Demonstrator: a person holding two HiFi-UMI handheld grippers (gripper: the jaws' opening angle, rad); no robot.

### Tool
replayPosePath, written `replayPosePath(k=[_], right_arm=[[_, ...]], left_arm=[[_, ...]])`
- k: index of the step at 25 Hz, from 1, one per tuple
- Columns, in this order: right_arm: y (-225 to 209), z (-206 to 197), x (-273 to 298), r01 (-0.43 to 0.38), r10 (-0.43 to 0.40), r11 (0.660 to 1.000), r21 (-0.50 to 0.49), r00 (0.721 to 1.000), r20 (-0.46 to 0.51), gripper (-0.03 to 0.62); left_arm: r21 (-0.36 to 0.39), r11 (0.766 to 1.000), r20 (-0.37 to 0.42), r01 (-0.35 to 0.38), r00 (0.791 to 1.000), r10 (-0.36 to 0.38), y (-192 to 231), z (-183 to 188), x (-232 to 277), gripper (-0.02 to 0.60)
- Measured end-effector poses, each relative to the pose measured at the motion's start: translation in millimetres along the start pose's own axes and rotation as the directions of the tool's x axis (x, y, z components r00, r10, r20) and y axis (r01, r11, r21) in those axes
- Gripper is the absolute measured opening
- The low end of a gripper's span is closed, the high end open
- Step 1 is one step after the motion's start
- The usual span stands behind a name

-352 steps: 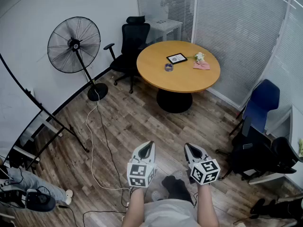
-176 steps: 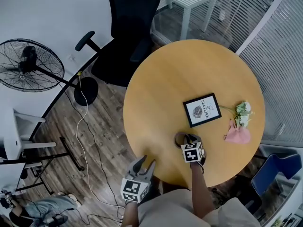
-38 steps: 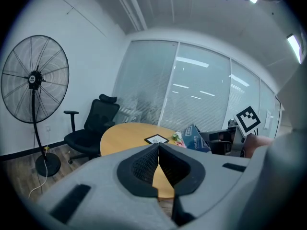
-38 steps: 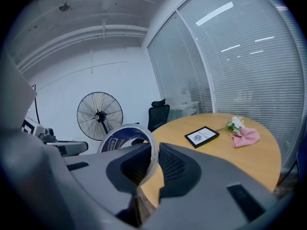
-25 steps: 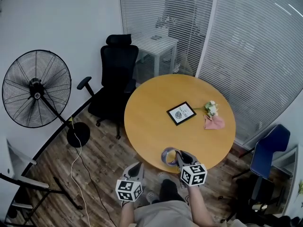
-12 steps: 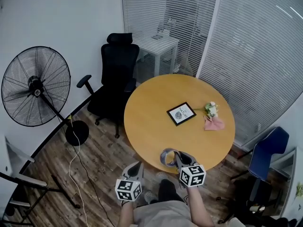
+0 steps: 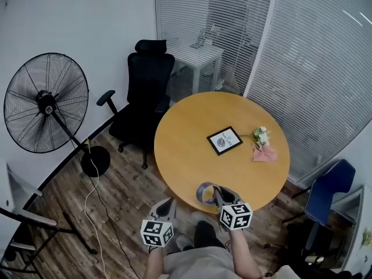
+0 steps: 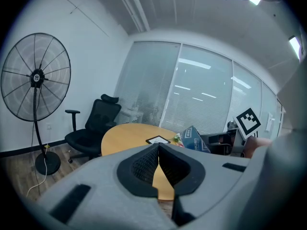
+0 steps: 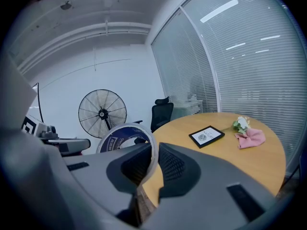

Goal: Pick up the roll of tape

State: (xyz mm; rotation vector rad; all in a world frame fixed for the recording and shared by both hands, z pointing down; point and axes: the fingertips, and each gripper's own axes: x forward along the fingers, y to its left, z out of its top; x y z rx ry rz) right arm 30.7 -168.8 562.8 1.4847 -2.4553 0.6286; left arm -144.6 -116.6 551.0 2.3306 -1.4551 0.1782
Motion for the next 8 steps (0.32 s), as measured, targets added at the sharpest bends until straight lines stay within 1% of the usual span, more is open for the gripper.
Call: replayPosePath(k=[8], right_arm=[[-2.0,5.4,2.6,-0.006,0.006,1.0,0.007,1.0,0.008,0.044]], left_arm=[[0.004,1.0,-0.002,0.003,1.0,-0.003,-0.9,3.1,3.9,0.009]])
